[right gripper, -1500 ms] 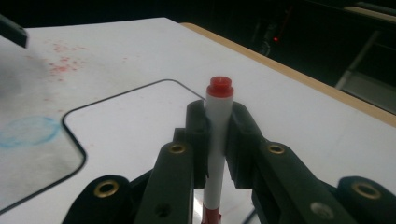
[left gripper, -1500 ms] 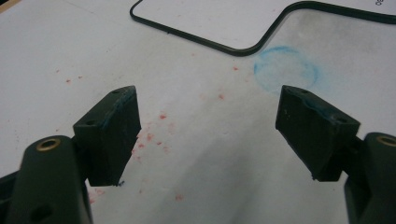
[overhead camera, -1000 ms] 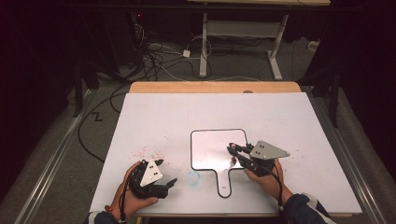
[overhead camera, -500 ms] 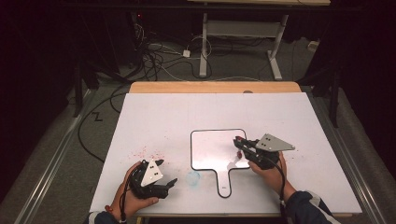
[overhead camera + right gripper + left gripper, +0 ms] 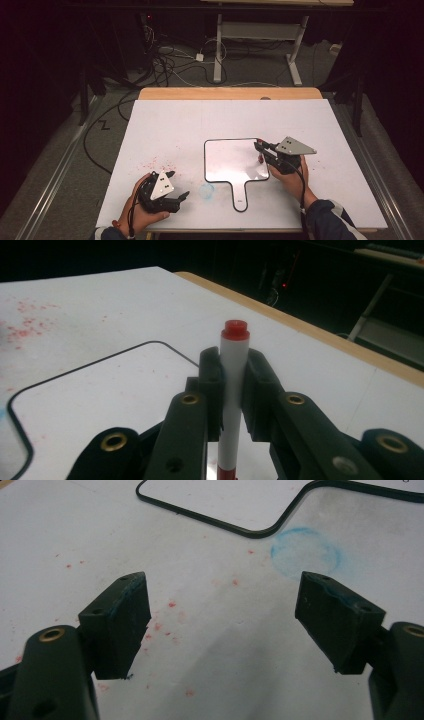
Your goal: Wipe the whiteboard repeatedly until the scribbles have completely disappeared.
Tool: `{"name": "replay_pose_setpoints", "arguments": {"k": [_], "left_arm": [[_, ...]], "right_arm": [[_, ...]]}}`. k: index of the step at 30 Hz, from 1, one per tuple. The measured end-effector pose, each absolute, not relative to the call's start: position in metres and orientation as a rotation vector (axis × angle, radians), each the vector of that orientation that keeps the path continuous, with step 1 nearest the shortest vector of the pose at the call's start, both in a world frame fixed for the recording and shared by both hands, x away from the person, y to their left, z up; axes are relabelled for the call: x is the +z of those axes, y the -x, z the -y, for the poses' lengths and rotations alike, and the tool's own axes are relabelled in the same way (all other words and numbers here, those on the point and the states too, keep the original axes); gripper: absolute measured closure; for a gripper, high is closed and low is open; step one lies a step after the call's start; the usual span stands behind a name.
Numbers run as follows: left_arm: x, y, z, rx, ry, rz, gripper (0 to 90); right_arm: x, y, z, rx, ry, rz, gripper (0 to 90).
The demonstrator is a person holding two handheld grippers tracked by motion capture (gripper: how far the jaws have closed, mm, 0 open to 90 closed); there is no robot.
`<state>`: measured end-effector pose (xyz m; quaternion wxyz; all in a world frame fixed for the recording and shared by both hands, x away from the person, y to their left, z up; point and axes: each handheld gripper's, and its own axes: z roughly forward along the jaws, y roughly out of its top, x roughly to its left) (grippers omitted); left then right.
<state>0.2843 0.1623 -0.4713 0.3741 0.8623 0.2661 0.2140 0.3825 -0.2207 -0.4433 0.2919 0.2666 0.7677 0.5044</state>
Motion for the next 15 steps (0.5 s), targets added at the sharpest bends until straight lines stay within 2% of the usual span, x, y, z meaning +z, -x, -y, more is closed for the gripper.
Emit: {"name": "replay_pose_setpoints", "arguments": {"k": [8, 15], "left_arm": [[-0.473, -0.287, -0.161, 0.538, -2.206, -0.687, 21.3], [-0.472, -0.285, -0.162, 0.533, -2.203, -0.689, 21.3]], "right_arm": [[-0.446, -0.402, 0.206, 1.380, -0.724, -2.034, 81.3], [-0.445, -0.389, 0.190, 1.493, -0.694, -2.128, 81.2]]}}
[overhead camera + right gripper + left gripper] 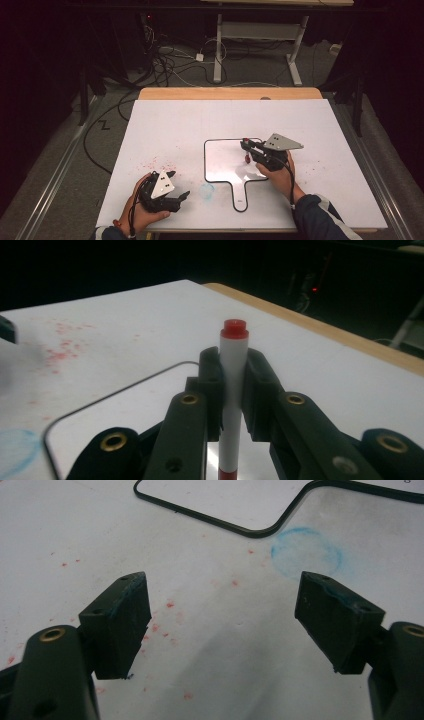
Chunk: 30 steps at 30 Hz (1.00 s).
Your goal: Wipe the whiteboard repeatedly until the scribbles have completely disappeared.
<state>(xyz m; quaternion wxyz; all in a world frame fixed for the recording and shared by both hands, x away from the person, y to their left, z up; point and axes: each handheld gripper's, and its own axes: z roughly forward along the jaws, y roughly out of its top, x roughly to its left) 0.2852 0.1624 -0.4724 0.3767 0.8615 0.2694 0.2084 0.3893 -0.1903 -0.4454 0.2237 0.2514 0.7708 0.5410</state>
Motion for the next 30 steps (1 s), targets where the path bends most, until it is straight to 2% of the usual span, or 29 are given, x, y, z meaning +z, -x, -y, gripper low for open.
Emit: {"name": "replay_pose_setpoints", "arguments": {"k": [8, 18, 26, 30], "left_arm": [[-0.472, -0.285, -0.162, 0.534, -2.205, -0.687, 21.3], [-0.472, -0.285, -0.163, 0.534, -2.202, -0.693, 21.3], [-0.472, -0.285, -0.163, 0.533, -2.200, -0.697, 21.3], [-0.472, -0.285, -0.163, 0.534, -2.201, -0.699, 21.3]], "right_arm": [[-0.443, -0.392, 0.200, 1.459, -0.720, -2.123, 81.2], [-0.441, -0.362, 0.188, 1.490, -0.599, -2.234, 81.2], [-0.438, -0.372, 0.231, 1.314, -0.666, -2.133, 81.3], [-0.438, -0.368, 0.240, 1.365, -0.688, -2.145, 81.2]]}}
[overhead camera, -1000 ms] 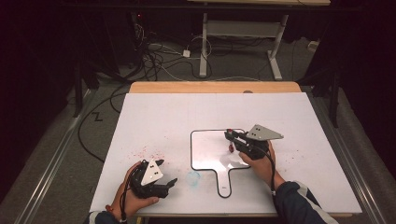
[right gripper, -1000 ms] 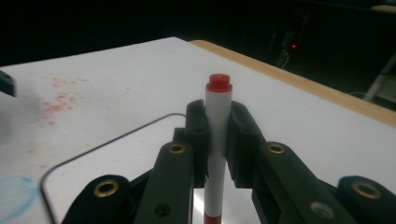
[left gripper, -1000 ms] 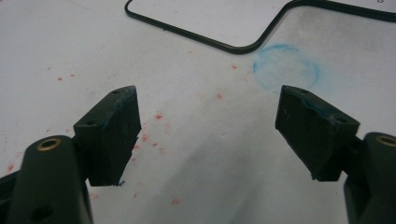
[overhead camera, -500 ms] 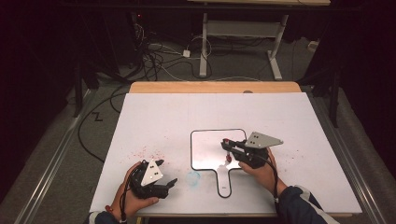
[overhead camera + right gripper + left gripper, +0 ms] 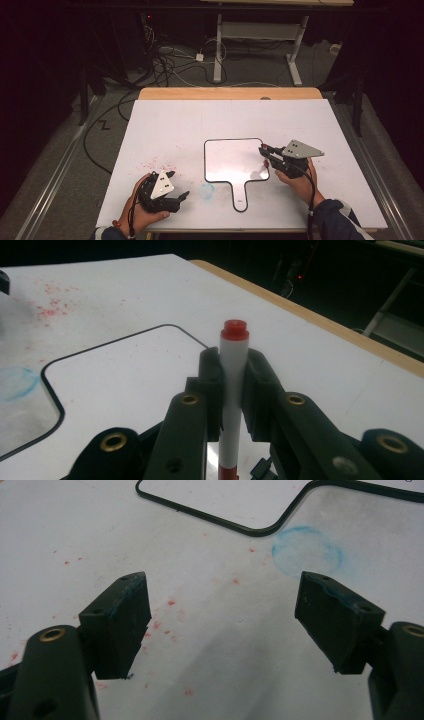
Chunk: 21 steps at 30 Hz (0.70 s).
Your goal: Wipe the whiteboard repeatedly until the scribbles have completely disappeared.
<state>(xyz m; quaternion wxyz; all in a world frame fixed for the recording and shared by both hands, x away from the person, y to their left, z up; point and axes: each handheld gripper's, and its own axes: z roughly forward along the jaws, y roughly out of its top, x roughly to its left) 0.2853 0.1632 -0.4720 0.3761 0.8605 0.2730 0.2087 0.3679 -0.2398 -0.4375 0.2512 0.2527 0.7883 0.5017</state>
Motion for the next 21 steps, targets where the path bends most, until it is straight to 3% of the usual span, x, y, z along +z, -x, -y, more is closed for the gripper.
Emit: {"name": "replay_pose_setpoints", "arguments": {"k": [10, 21], "left_arm": [[-0.472, -0.285, -0.165, 0.537, -2.201, -0.703, 21.3], [-0.471, -0.286, -0.167, 0.552, -2.189, -0.711, 21.3]], "right_arm": [[-0.438, -0.345, 0.229, 1.437, -0.621, -2.240, 81.1], [-0.423, -0.347, 0.243, 1.484, -0.676, -2.157, 81.1]]}}
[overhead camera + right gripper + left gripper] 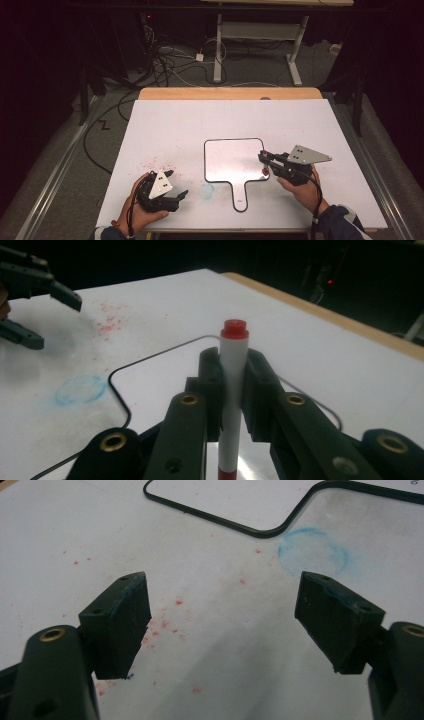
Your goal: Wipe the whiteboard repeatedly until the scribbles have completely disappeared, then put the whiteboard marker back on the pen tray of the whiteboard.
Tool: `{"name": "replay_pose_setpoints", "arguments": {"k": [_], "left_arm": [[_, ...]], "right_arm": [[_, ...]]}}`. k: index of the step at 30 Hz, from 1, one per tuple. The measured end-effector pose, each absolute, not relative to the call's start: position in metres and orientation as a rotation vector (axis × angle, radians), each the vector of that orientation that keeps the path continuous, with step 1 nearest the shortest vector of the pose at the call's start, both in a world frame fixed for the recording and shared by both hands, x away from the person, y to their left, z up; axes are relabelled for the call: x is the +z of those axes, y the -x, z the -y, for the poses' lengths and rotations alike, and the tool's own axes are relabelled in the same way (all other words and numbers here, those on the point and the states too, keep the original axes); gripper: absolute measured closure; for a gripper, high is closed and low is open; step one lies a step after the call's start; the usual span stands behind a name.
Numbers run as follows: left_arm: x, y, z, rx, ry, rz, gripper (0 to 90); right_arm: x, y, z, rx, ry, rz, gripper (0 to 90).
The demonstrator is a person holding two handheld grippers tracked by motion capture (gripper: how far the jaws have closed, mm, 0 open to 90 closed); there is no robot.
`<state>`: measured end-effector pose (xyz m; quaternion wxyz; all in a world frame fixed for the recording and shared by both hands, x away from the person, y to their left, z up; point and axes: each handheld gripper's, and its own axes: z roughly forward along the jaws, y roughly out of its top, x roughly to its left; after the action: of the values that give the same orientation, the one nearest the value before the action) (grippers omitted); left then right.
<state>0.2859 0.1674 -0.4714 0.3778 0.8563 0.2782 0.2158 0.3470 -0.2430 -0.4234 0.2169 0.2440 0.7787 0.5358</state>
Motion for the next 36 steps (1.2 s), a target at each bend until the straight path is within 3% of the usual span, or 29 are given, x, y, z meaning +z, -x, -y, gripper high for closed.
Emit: {"name": "replay_pose_setpoints", "arguments": {"k": [18, 36], "left_arm": [[-0.472, -0.286, -0.171, 0.565, -2.185, -0.724, 21.3], [-0.472, -0.283, -0.172, 0.565, -2.184, -0.733, 21.2]], "right_arm": [[-0.402, -0.347, 0.285, 1.407, -0.892, -2.158, 80.9], [-0.420, -0.374, 0.259, 1.324, -1.009, -2.308, 80.8]]}}
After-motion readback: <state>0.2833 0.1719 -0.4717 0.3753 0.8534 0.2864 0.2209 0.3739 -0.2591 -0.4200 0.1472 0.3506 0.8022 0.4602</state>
